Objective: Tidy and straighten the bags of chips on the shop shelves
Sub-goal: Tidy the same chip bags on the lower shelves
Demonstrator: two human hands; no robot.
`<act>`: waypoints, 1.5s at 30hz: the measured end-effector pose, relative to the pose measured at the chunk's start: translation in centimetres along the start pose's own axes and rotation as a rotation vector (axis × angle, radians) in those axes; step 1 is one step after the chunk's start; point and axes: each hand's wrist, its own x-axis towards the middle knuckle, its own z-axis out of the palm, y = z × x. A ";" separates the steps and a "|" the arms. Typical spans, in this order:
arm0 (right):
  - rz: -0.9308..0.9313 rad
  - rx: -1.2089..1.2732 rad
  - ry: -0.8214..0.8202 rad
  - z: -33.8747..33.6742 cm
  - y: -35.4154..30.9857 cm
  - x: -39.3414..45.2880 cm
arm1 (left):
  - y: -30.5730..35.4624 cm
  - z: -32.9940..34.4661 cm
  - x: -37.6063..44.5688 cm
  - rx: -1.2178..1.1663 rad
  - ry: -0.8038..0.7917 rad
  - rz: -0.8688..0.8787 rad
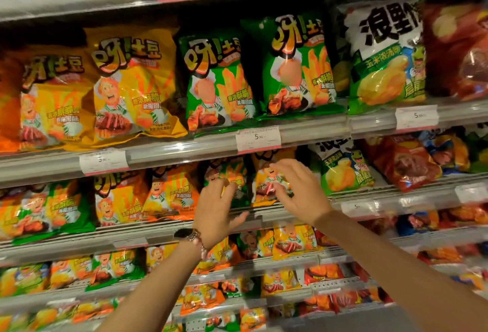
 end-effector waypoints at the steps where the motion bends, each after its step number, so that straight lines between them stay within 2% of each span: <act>1: 0.066 -0.011 -0.062 0.6 0.6 0.0 | -0.3 0.8 -0.1 0.025 -0.098 -0.050; 3: 0.216 -0.064 -0.147 1.5 1.8 0.3 | -1.0 2.4 -0.1 0.080 -0.313 -0.158; 5: 0.359 -0.143 -0.197 2.3 2.8 1.0 | -1.8 4.0 0.1 0.126 -0.454 -0.212; 7: 0.476 -0.158 -0.253 3.0 3.6 1.5 | -2.3 5.3 0.5 0.161 -0.515 -0.248; 10: 0.614 -0.019 -0.311 3.8 4.5 2.2 | -2.7 6.7 0.8 0.166 -0.572 -0.304; 14: 0.715 0.107 -0.330 4.4 5.2 2.7 | -2.9 7.9 0.9 0.191 -0.591 -0.332; 20: 0.748 0.095 -0.373 4.7 5.7 3.2 | -3.0 8.3 1.0 0.193 -0.589 -0.338; 30: 0.701 0.210 -0.221 4.2 5.1 2.4 | -2.5 7.6 1.3 0.207 -0.601 -0.335; 36: 0.635 0.292 -0.163 3.4 3.5 2.2 | -2.8 6.8 1.7 0.189 -0.669 -0.313; 39: 0.619 0.365 -0.144 3.1 2.5 2.0 | -3.7 5.3 2.0 0.094 -0.741 -0.253; 41: 0.596 0.434 -0.128 2.9 1.9 1.9 | -4.3 3.8 1.8 0.034 -0.700 -0.187; 43: 0.579 0.482 -0.127 2.8 1.3 1.8 | -4.8 2.2 0.9 0.090 -0.578 -0.098; 45: 0.576 0.512 -0.132 3.0 0.8 1.6 | -5.3 0.6 -0.6 0.121 -0.448 -0.080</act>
